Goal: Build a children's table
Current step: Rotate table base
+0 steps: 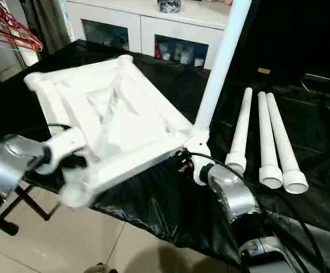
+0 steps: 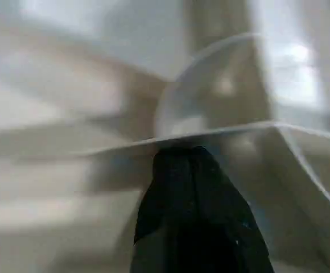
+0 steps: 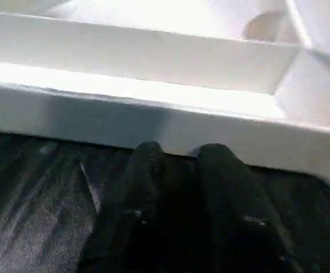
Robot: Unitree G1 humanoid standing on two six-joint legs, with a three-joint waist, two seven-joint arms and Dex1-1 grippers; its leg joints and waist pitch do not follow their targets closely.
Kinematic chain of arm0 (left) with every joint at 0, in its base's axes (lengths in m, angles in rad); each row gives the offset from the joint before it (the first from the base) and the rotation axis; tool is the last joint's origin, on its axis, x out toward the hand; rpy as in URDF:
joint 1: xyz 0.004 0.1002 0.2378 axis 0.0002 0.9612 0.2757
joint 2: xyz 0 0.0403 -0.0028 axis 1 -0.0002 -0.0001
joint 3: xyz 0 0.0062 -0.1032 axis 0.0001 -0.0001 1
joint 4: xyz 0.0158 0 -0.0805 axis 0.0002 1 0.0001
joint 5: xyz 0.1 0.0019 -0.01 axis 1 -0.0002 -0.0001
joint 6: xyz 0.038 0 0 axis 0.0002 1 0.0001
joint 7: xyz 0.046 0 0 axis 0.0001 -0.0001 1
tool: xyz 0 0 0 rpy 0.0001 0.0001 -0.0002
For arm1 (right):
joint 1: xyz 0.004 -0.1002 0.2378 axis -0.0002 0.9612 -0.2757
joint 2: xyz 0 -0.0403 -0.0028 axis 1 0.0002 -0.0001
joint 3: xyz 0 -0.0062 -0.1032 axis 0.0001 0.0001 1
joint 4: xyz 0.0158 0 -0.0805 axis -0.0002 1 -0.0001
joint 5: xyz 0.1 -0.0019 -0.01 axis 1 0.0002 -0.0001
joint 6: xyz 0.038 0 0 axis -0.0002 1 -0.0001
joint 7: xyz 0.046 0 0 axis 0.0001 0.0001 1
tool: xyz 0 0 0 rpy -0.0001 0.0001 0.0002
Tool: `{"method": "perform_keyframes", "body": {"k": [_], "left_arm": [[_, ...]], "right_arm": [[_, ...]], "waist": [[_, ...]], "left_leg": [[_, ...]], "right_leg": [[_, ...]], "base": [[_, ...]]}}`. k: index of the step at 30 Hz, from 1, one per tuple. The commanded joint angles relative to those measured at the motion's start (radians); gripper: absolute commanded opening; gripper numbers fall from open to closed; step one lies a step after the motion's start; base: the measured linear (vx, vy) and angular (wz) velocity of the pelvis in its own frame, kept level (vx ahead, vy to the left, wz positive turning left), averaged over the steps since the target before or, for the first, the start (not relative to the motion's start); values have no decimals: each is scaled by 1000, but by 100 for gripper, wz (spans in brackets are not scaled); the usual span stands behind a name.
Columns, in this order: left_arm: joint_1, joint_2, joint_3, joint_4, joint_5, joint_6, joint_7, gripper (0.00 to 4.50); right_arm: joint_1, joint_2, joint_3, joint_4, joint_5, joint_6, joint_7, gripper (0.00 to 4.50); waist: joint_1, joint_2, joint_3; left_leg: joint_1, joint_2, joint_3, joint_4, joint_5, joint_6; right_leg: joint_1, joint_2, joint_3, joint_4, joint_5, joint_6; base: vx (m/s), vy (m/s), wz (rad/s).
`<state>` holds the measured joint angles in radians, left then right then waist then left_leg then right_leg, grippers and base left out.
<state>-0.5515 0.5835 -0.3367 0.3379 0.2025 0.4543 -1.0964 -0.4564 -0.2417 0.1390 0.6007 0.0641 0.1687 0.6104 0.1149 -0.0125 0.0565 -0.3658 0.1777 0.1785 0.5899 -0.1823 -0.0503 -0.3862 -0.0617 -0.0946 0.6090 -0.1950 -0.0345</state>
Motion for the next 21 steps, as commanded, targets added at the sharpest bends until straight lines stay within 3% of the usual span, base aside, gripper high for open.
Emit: {"method": "perform_keyframes", "body": {"k": [1,3,6,9,10,11,12,13,17,18,19,20,21], "left_arm": [[17,-43,-65,-38,-33,12,-42,0],[16,-59,-73,-65,-46,25,-49,0],[-7,-159,-77,-91,-63,49,-9,0],[-55,-240,-69,15,-25,-9,98,0],[-70,-259,-65,50,-18,-29,128,0],[-70,-259,-65,50,-18,-29,128,0],[-110,-308,-46,141,-10,-66,207,0],[-120,-318,-42,160,-9,-73,225,0],[-158,-345,-41,231,5,-113,292,0],[-163,-353,-39,241,6,-119,305,0],[-163,-353,-39,241,6,-119,305,0],[-163,-356,-37,242,4,-124,307,0],[-162,-359,-34,244,3,-132,311,0]], "right_arm": [[-25,7,4,3,-10,-26,3,78],[-27,8,5,8,-11,-31,3,68],[-34,15,2,31,-18,-48,-8,52],[-38,15,-1,42,-23,-58,-20,18],[-37,13,-3,42,-24,-59,-23,18],[-37,13,-3,42,-24,-59,-23,8],[-31,6,-7,32,-27,-59,-31,8],[-28,4,-9,28,-28,-60,-32,8],[-8,-9,-26,5,-28,-59,-44,8],[2,-18,-35,-14,-26,-58,-50,8],[2,-18,-35,-14,-26,-58,-50,8],[7,-22,-43,-29,-22,-54,-55,8],[14,-28,-55,-54,-15,-46,-64,8]], "waist": [[-3,10,-61],[-3,9,-61],[-6,8,-62],[-7,5,-64],[-8,15,-62],[-7,13,-65],[-9,6,-66],[-8,10,-67],[-11,5,-70],[-9,27,-71],[-14,18,-71],[-14,15,-72],[-12,20,-73]], "left_leg": [[18,68,-25,-75,-197,-3],[16,67,-25,-75,-190,1],[14,66,-23,-72,-184,4],[11,63,-23,-69,-168,20],[8,58,-24,-67,-169,22],[10,58,-24,-67,-174,19],[7,58,-25,-66,-169,25],[8,56,-24,-64,-165,29],[3,58,-28,-63,-136,45],[4,58,-30,-60,-131,47],[5,61,-28,-61,-133,51],[6,61,-29,-61,-130,52],[4,61,-29,-60,-122,60]], "right_leg": [[43,-110,72,-71,-185,-210],[45,-108,72,-72,-183,-209],[47,-109,72,-73,-185,-208],[51,-106,70,-76,-172,-199],[50,-102,68,-78,-176,-195],[51,-102,67,-79,-178,-189],[54,-102,67,-77,-170,-188],[54,-101,66,-79,-167,-183],[59,-104,64,-73,-135,-188],[57,-104,64,-71,-121,-194],[56,-100,64,-73,-88,-202],[57,-100,64,-68,-74,-209],[58,-102,64,-65,-57,-218]], "base": [[0,0,0],[0,0,0],[0,0,0],[0,0,0],[0,0,0],[0,0,0],[0,0,0],[0,0,0],[0,0,0],[0,0,0],[0,0,0],[0,0,0],[0,0,0]]}}
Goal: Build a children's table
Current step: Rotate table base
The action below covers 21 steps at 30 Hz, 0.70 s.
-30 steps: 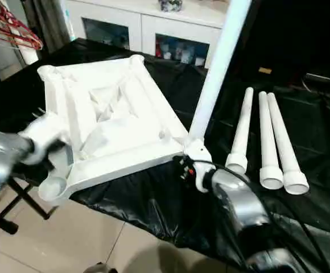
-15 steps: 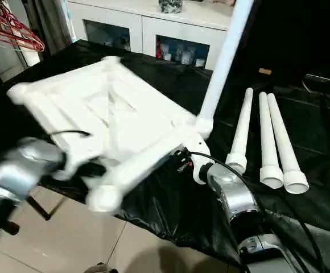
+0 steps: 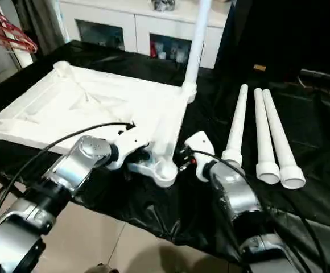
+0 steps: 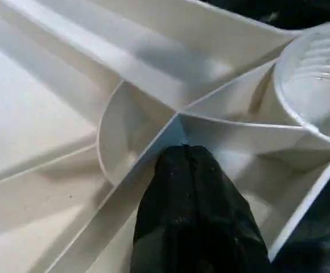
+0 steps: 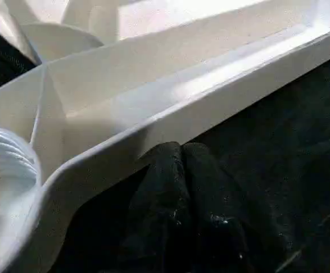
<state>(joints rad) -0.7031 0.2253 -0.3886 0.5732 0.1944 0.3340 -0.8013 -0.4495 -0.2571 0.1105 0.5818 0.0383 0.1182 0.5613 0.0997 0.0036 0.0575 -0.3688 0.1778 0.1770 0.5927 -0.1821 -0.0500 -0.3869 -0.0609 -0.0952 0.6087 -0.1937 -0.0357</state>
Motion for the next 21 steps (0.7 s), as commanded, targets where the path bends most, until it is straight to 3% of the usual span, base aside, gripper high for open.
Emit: {"method": "perform_keyframes", "body": {"k": [1,4,5,6,9,11,12,14,17,21], "left_arm": [[1,-1,34,-11,-4,-24,16,0],[17,6,52,-39,-30,-59,16,0],[43,13,74,-91,-57,-79,13,0],[55,14,87,-116,-70,-78,16,0],[146,-16,238,-293,-166,-15,123,0],[175,-23,281,-332,-184,-23,162,20],[186,-32,302,-343,-197,-14,175,41],[205,-51,352,-359,-205,-5,240,44],[236,-61,355,-415,-215,30,247,77],[260,-54,308,-485,-229,36,204,122]], "right_arm": [[20,-22,-51,-87,22,27,-36,8],[35,-28,-78,-144,29,55,-70,8],[44,-30,-102,-184,29,91,-107,8],[48,-31,-111,-202,28,112,-124,8],[76,-40,-153,-320,35,233,-173,8],[79,-38,-177,-348,60,260,-177,2],[82,-34,-192,-362,76,271,-183,34],[68,-31,-219,-365,72,301,-233,42],[36,-25,-256,-342,60,346,-305,64],[-39,-35,-306,-247,37,426,-417,107]], "waist": [[3,3,-72],[7,-1,-70],[6,-13,-70],[7,-5,-68],[4,-4,-66],[3,-11,-64],[2,-16,-64],[2,-12,-60],[1,-13,-60],[1,-11,-64]], "left_leg": [[7,60,-26,-62,-124,66],[9,61,-25,-64,-128,68],[9,62,-24,-65,-127,67],[9,65,-25,-67,-132,60],[11,66,-23,-68,-145,53],[9,62,-21,-67,-152,58],[9,59,-20,-66,-155,60],[13,57,-20,-67,-163,51],[11,56,-21,-69,-163,44],[12,55,-21,-69,-134,32]], "right_leg": [[59,-103,65,-68,-60,-215],[58,-104,65,-70,-100,-210],[58,-104,65,-72,-114,-205],[57,-107,66,-71,-143,-203],[53,-104,65,-72,-165,-202],[52,-104,65,-79,-193,-193],[51,-101,64,-82,-223,-177],[44,-98,63,-87,-275,-151],[43,-96,64,-90,-295,-128],[41,-92,64,-82,-247,-134]], "base": [[0,0,0],[0,0,0],[0,0,0],[0,0,0],[0,0,0],[0,0,0],[0,0,0],[0,0,0],[0,0,0],[0,0,0]]}}
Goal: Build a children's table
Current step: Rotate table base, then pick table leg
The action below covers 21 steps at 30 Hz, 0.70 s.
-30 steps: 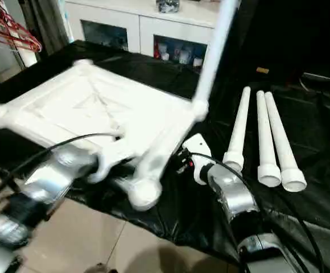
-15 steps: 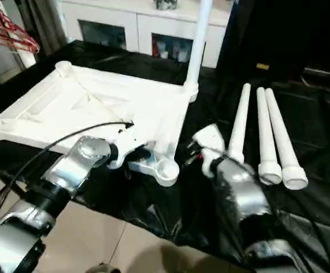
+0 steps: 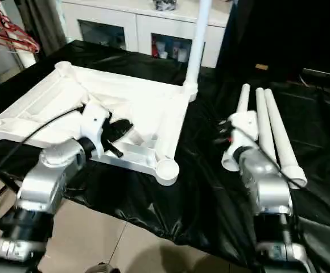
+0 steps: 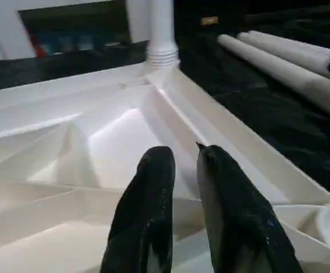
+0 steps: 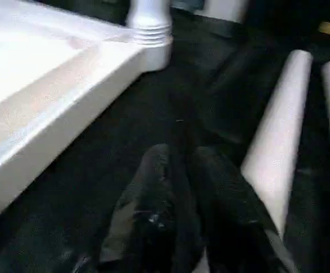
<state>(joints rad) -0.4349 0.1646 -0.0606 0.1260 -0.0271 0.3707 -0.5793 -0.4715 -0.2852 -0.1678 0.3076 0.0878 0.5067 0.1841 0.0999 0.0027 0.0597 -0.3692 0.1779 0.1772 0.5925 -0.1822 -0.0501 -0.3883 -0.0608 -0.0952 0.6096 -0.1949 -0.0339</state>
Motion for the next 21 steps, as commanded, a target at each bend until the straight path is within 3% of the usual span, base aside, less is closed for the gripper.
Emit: {"method": "perform_keyframes", "body": {"k": [1,4,5,7,9,11,12,14,18,21], "left_arm": [[-10,10,-33,-55,-25,34,-40,127],[-14,16,-41,-58,-25,48,-52,134],[-27,36,-67,-52,-16,59,-80,160],[-36,41,-76,-48,-28,53,-110,171],[-41,50,-93,-55,-34,39,-145,188],[-40,67,-117,-69,-28,37,-173,211],[-40,92,-151,-92,-20,35,-203,215],[-38,100,-151,-124,-33,75,-204,234],[-31,124,-173,-138,-10,68,-212,266],[-25,143,-196,-147,7,65,-232,287]], "right_arm": [[-59,-18,-36,84,-19,73,-73,117],[-78,-22,-36,114,-19,74,-78,127],[-123,-33,-31,180,-19,77,-84,144],[-168,-36,-34,243,-15,75,-93,160],[-205,-46,-29,305,-24,78,-104,175],[-229,-54,-27,349,-32,86,-111,192],[-262,-64,-27,411,-46,80,-116,198],[-299,-77,-32,479,-53,69,-131,217],[-346,-91,-25,567,-47,73,-110,248],[-379,-101,-14,628,-41,98,-68,267]], "waist": [[1,-6,-67],[-1,-6,-69],[-2,-7,-71],[-4,-5,-72],[-7,-18,-74],[-5,-13,-74],[-5,-23,-74],[-5,-14,-73],[-6,-18,-73],[-7,-14,-75]], "left_leg": [[11,54,-20,-66,-129,30],[8,51,-19,-64,-108,28],[9,50,-18,-62,-105,28],[9,50,-18,-61,-97,29],[7,50,-18,-60,-80,34],[7,50,-17,-58,-74,39],[6,50,-17,-59,-67,44],[7,50,-15,-56,-55,44],[5,49,-13,-55,-62,47],[7,49,-14,-53,-64,48]], "right_leg": [[43,-94,66,-81,-222,-138],[49,-92,66,-73,-156,-152],[50,-93,66,-70,-142,-155],[51,-92,65,-68,-123,-167],[54,-92,64,-63,-95,-181],[54,-95,65,-59,-86,-188],[56,-96,64,-56,-85,-191],[54,-95,65,-54,-75,-200],[56,-93,64,-54,-63,-207],[56,-92,63,-52,-71,-206]], "base": [[0,0,0],[0,0,0],[0,0,0],[0,0,0],[0,0,0],[0,0,0],[0,0,0],[0,0,0],[0,0,0],[0,0,0]]}}
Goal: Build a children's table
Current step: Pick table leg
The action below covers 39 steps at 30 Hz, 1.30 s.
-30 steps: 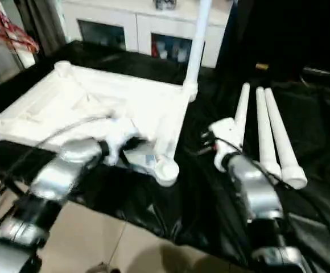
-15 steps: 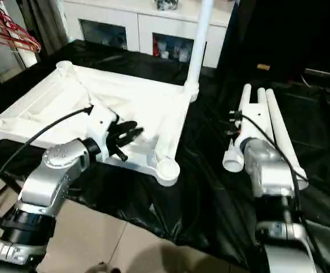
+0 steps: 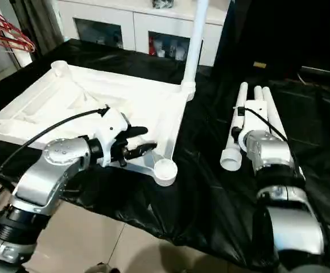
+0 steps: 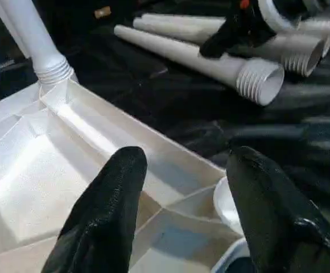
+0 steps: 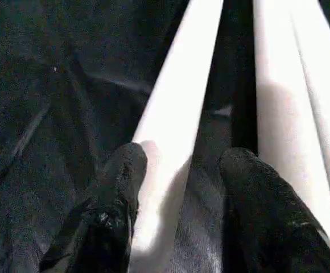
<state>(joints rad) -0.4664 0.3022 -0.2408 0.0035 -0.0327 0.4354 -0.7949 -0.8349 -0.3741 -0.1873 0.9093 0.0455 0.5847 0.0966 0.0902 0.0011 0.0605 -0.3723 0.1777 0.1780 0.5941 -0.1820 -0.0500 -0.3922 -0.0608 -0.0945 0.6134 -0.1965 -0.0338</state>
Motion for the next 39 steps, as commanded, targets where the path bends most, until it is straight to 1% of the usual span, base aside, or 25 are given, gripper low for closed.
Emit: {"method": "perform_keyframes", "body": {"k": [1,2,3,7,8,9,11,12,14,15,16,19,23,24,26,27,30,31,32,33,34,35,36,38,39], "left_arm": [[6,12,-21,-32,4,6,-26,287],[5,14,-25,-35,-1,10,-30,287],[2,15,-26,-37,-3,14,-30,287],[-9,21,-35,-35,-1,19,-29,287],[-11,21,-37,-35,-1,19,-29,287],[-12,19,-36,-38,-5,22,-28,287],[-13,17,-35,-41,-8,24,-26,287],[-12,14,-33,-47,-7,23,-17,287],[-11,14,-33,-49,-7,25,-16,292],[-10,15,-33,-52,-6,26,-14,294],[-11,14,-33,-52,-6,27,-13,294],[-9,9,-34,-56,-7,31,-5,294],[-5,10,-38,-61,-8,37,-7,294],[-8,11,-38,-55,-8,35,-6,294],[-10,13,-36,-49,-7,34,-5,294],[-13,13,-33,-43,-5,34,2,294],[-28,-4,-9,-11,-5,12,39,294],[-33,-12,1,-3,-9,7,49,294],[-41,-27,17,11,-18,0,66,294],[-47,-35,25,18,-23,-3,75,294],[-69,-66,49,49,-35,-23,107,294],[-73,-72,53,54,-37,-27,113,294],[-89,-96,72,73,-50,-35,135,294],[-109,-129,105,95,-77,-41,166,294],[-116,-140,118,101,-90,-38,175,294]], "right_arm": [[-29,-11,-8,52,15,25,32,267],[-40,-12,-15,74,25,35,50,267],[-50,-14,-18,98,30,44,65,267],[-76,-19,-28,173,42,65,91,267],[-79,-20,-27,180,41,66,97,267],[-81,-20,-25,195,41,68,106,267],[-83,-19,-25,206,41,72,114,267],[-90,-20,-30,238,44,69,119,267],[-94,-22,-28,253,43,63,118,252],[-98,-24,-27,267,43,57,117,252],[-101,-24,-26,274,42,53,116,242],[-112,-26,-43,302,50,43,115,206],[-110,-26,-58,309,61,38,110,193],[-111,-27,-67,317,68,29,102,190],[-109,-29,-82,318,78,17,92,188],[-108,-31,-91,319,86,8,85,188],[-101,-40,-128,314,117,-25,72,186],[-98,-41,-138,309,125,-40,74,186],[-92,-43,-158,299,141,-59,72,186],[-88,-45,-169,293,149,-65,70,186],[-60,-43,-227,252,201,-110,68,186],[-55,-42,-239,243,212,-115,69,186],[-24,-32,-274,193,250,-142,99,186],[31,-3,-315,89,308,-197,172,186],[52,8,-319,47,322,-213,200,186]], "waist": [[3,-14,-73],[2,-17,-74],[2,-16,-75],[3,-21,-74],[3,-19,-74],[2,-29,-73],[4,-25,-73],[3,-32,-73],[3,-29,-73],[3,-38,-72],[3,-39,-72],[3,-38,-71],[4,-41,-72],[5,-32,-71],[5,-35,-70],[6,-31,-70],[6,-35,-69],[5,-34,-69],[6,-29,-70],[5,-31,-70],[6,-35,-71],[7,-33,-71],[12,-32,-75],[14,-31,-78],[14,-24,-78]], "left_leg": [[8,50,-14,-55,-71,47],[8,51,-14,-55,-71,45],[10,51,-14,-54,-73,45],[8,53,-13,-53,-69,45],[8,52,-13,-52,-71,45],[7,52,-11,-53,-71,48],[7,52,-12,-52,-71,46],[8,54,-13,-53,-76,42],[9,55,-13,-53,-80,38],[9,55,-13,-54,-83,35],[10,55,-12,-54,-86,31],[11,56,-14,-55,-99,20],[9,54,-13,-54,-91,24],[10,55,-14,-54,-96,22],[11,55,-14,-54,-109,16],[10,54,-15,-54,-117,12],[11,53,-15,-54,-136,6],[10,52,-14,-53,-137,8],[10,51,-14,-52,-137,7],[11,52,-13,-52,-138,7],[8,50,-13,-52,-130,13],[9,51,-13,-51,-129,14],[10,51,-12,-49,-116,23],[6,53,-15,-47,-91,39],[5,51,-14,-46,-87,53]], "right_leg": [[59,-92,63,-58,-76,-207],[60,-93,63,-56,-74,-212],[60,-93,63,-55,-77,-217],[60,-95,63,-55,-86,-221],[59,-93,62,-54,-88,-223],[59,-93,62,-57,-92,-219],[59,-95,62,-55,-101,-217],[58,-96,61,-55,-114,-216],[57,-96,62,-56,-118,-215],[57,-97,62,-55,-124,-213],[55,-96,62,-57,-127,-210],[55,-96,62,-55,-116,-214],[57,-96,63,-53,-98,-218],[56,-97,63,-55,-101,-219],[56,-96,62,-56,-112,-218],[56,-97,62,-56,-122,-216],[56,-96,62,-60,-144,-210],[56,-96,62,-62,-148,-206],[56,-96,62,-62,-148,-205],[56,-95,62,-63,-144,-204],[59,-95,62,-63,-135,-202],[58,-96,62,-62,-131,-201],[60,-95,63,-60,-106,-198],[62,-94,61,-52,-52,-206],[62,-92,61,-54,-21,-210]], "base": [[0,0,0],[0,0,0],[0,0,0],[0,0,0],[0,0,0],[0,0,0],[0,0,0],[0,0,0],[0,0,0],[0,0,0],[0,0,0],[0,0,0],[0,0,0],[0,0,0],[0,0,0],[0,0,0],[0,0,0],[0,0,0],[0,0,0],[0,0,0],[0,0,0],[0,0,0],[0,0,0],[0,0,0],[0,0,0]]}}
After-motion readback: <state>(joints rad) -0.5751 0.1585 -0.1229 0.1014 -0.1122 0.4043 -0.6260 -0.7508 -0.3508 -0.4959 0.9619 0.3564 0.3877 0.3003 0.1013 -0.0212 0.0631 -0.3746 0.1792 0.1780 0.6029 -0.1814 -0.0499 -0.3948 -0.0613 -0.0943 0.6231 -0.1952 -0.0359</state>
